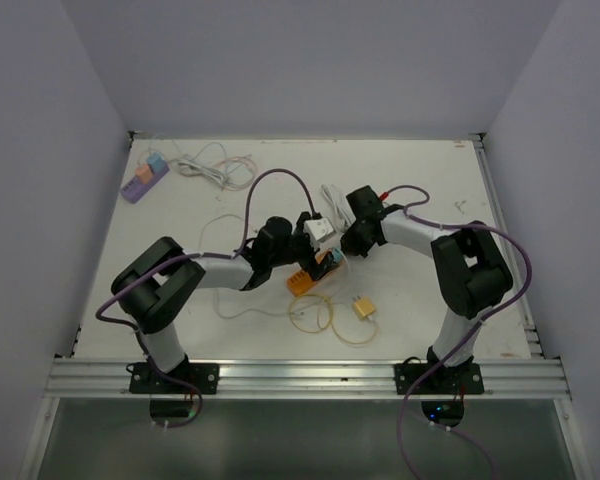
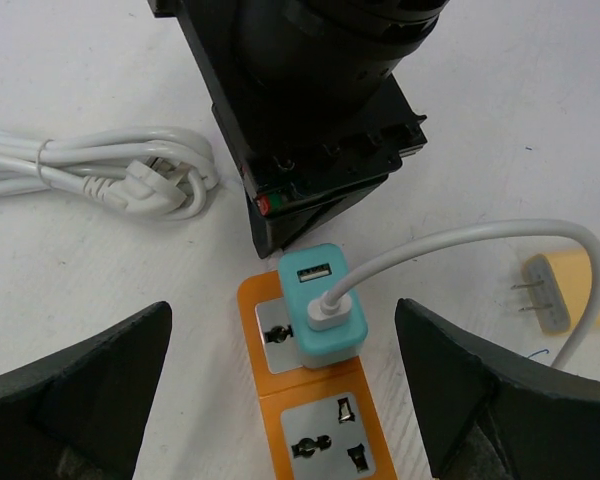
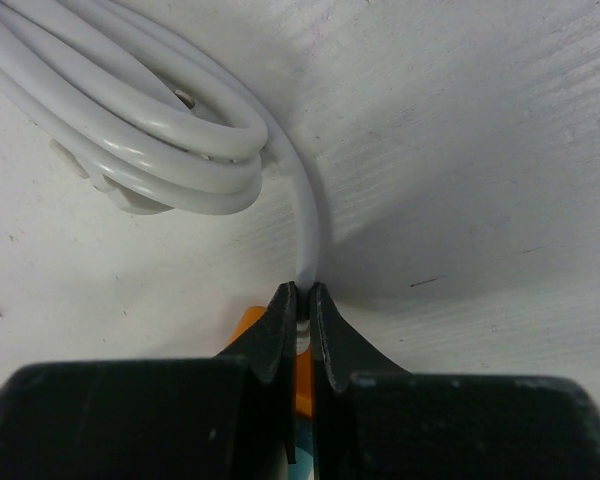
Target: Pull the plug off the socket
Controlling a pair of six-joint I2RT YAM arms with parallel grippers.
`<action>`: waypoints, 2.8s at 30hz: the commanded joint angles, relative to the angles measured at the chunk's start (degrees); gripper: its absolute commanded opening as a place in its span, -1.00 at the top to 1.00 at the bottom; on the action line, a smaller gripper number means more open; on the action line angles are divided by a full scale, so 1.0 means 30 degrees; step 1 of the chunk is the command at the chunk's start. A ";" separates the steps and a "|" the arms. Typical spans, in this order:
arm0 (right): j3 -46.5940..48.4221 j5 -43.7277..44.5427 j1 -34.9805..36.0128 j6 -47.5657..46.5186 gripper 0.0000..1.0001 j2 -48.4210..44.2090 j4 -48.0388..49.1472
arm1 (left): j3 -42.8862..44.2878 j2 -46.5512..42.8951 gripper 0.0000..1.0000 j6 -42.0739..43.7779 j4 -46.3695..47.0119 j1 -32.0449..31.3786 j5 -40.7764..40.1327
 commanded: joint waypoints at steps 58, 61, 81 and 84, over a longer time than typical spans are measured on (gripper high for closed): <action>0.2656 0.4303 0.1853 0.2464 1.00 0.1687 -0.6146 | -0.0976 -0.0007 1.00 -0.0015 0.5096 -0.3917 -0.6414; 0.2510 0.4392 0.1853 0.2464 1.00 0.1863 -0.6322 | -0.1592 -0.0945 1.00 0.0042 0.6033 -0.3888 -0.7728; 0.2978 0.5094 0.2321 0.2346 1.00 0.2186 -0.6908 | -0.0076 -0.0127 1.00 -0.0164 0.5276 -0.3830 -0.6122; 0.2832 0.5124 0.2380 0.2376 1.00 0.2186 -0.6820 | 0.0600 -0.0243 1.00 0.0276 0.4484 -0.3801 -0.6121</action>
